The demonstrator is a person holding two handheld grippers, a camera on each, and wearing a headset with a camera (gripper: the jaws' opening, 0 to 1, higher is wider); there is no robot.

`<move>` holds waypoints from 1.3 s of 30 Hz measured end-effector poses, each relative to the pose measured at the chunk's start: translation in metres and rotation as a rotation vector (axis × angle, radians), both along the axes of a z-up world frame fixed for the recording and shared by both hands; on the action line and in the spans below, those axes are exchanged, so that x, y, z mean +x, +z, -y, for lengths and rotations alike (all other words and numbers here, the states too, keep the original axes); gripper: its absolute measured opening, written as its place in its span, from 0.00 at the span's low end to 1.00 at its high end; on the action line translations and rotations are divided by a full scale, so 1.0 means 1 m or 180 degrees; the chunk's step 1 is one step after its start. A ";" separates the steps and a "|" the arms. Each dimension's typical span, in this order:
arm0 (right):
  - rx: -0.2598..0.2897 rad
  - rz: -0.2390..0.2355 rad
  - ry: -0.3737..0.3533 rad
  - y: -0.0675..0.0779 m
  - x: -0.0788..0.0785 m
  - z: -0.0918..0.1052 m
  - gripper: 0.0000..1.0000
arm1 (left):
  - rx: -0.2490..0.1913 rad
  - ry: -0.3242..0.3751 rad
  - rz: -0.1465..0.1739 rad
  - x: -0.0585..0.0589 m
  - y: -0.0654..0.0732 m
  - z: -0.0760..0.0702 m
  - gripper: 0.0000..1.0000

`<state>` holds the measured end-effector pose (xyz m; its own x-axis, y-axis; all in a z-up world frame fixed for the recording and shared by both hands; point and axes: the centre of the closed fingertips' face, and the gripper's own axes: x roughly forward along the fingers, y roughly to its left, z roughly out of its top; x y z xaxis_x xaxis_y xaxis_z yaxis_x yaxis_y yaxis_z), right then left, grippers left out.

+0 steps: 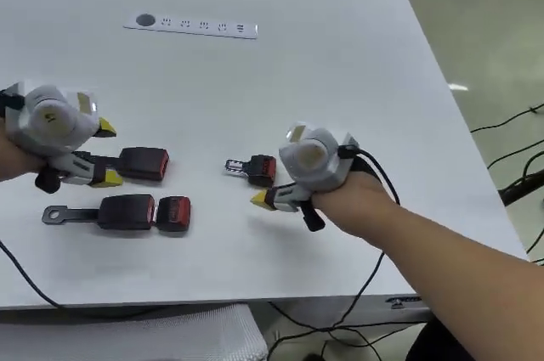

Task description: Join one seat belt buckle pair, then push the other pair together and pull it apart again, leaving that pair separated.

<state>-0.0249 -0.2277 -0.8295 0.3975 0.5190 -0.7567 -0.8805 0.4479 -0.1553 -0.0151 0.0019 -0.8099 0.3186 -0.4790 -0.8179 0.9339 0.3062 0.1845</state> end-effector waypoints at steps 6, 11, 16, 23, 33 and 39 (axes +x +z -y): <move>0.0206 0.0004 -0.0067 0.012 -0.020 -0.002 0.67 | -0.0233 0.0326 0.0059 -0.028 0.016 -0.024 0.60; 0.0339 -0.0017 -0.0142 0.021 -0.036 0.002 0.73 | -0.0348 0.0557 0.0002 -0.050 0.021 -0.047 0.68; 0.0387 -0.0079 -0.0195 0.020 -0.051 0.007 0.80 | -0.0565 0.0837 -0.0006 -0.065 0.037 -0.062 0.77; 0.0444 -0.0083 -0.0210 0.025 -0.063 0.009 0.92 | -0.0635 0.0946 0.0039 -0.077 0.042 -0.072 0.88; 0.0533 0.0006 -0.0214 0.031 -0.061 0.003 1.00 | -0.0796 0.1108 0.0088 -0.082 0.045 -0.077 1.00; 0.0610 -0.0018 -0.0323 0.031 -0.058 0.005 1.00 | -0.0798 0.1147 0.0109 -0.081 0.044 -0.080 1.00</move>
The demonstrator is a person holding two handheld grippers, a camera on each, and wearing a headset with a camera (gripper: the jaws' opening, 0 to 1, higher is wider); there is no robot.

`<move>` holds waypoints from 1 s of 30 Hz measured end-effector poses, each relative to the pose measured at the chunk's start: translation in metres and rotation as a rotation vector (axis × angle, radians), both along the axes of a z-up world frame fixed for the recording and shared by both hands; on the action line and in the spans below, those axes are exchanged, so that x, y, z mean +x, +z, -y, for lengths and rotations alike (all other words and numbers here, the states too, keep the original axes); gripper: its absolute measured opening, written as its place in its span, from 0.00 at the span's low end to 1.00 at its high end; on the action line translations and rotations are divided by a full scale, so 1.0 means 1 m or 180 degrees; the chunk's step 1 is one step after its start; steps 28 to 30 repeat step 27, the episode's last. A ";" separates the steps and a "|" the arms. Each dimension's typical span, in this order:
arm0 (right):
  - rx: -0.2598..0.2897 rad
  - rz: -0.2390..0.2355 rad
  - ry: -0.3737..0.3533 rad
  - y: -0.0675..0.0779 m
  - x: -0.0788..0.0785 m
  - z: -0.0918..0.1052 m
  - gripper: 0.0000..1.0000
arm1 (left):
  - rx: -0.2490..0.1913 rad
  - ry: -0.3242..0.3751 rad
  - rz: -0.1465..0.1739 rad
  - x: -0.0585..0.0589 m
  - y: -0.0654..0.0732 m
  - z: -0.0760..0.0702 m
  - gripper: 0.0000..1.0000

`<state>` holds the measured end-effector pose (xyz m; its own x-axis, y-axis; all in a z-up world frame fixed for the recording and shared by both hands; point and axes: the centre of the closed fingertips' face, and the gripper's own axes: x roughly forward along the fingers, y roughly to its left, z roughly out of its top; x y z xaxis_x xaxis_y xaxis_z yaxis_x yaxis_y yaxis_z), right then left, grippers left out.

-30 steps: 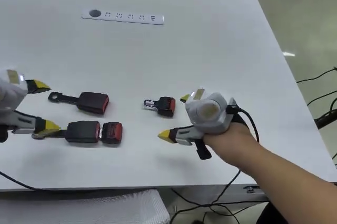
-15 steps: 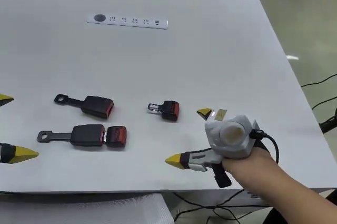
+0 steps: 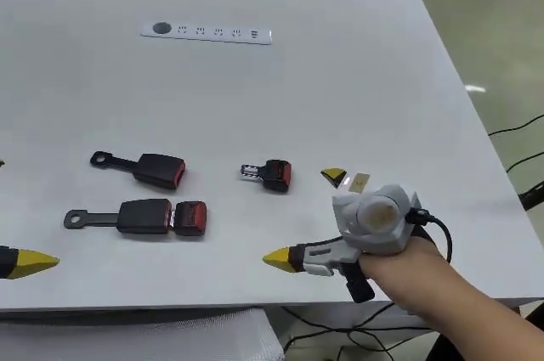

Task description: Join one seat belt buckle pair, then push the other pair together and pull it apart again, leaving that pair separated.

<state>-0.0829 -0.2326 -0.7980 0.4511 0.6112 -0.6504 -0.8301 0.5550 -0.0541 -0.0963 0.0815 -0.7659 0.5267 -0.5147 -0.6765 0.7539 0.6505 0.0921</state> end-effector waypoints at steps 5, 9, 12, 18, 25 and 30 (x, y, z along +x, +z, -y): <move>0.0014 0.0008 -0.0069 0.001 0.001 0.004 1.00 | -0.0011 0.0027 -0.0012 0.000 -0.001 -0.002 1.00; -0.0032 0.0091 -0.0157 0.001 0.005 0.008 1.00 | -0.0013 0.0030 -0.0015 -0.001 -0.002 -0.001 1.00; 0.0009 0.0076 -0.0239 0.002 0.007 0.009 1.00 | -0.0047 0.0023 -0.0001 -0.003 -0.002 0.001 1.00; -0.0006 0.0012 -0.0192 -0.002 0.003 0.004 1.00 | -0.0016 0.0049 0.0000 -0.003 -0.004 -0.002 1.00; -0.0014 -0.0002 -0.0227 -0.004 0.003 0.004 1.00 | -0.0026 0.0047 0.0016 -0.005 -0.003 -0.003 1.00; -0.0027 -0.0033 -0.0232 -0.006 0.001 0.003 1.00 | -0.0026 0.0039 0.0028 -0.006 -0.002 -0.002 1.00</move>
